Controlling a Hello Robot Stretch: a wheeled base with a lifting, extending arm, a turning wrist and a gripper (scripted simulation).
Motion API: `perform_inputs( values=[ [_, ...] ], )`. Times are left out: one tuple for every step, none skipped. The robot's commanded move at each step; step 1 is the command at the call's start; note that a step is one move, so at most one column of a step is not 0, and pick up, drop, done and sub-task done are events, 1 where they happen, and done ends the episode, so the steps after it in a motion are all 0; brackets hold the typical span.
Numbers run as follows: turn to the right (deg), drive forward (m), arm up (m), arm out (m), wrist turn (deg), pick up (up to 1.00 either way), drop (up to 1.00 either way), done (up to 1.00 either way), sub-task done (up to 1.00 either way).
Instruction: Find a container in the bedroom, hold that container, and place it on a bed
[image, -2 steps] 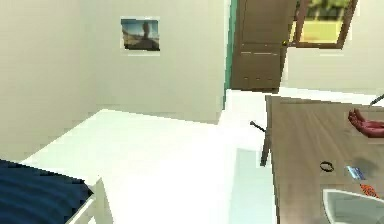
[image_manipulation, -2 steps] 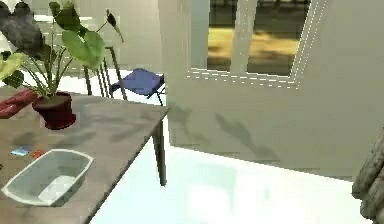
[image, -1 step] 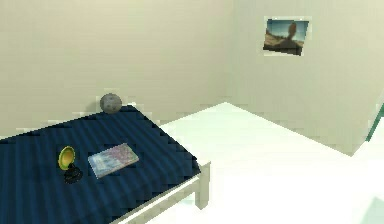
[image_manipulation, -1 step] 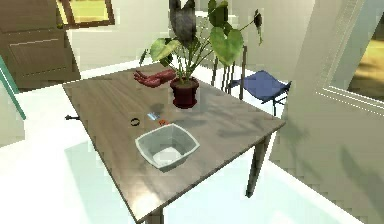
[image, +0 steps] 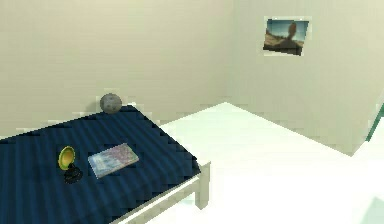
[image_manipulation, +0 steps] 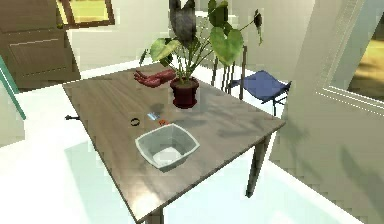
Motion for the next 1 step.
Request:
perform_inputs(
  values=[
    [0.0, 0.00, 0.38, 0.00, 0.0, 0.00, 0.00, 0.00, 0.00]
  ],
)
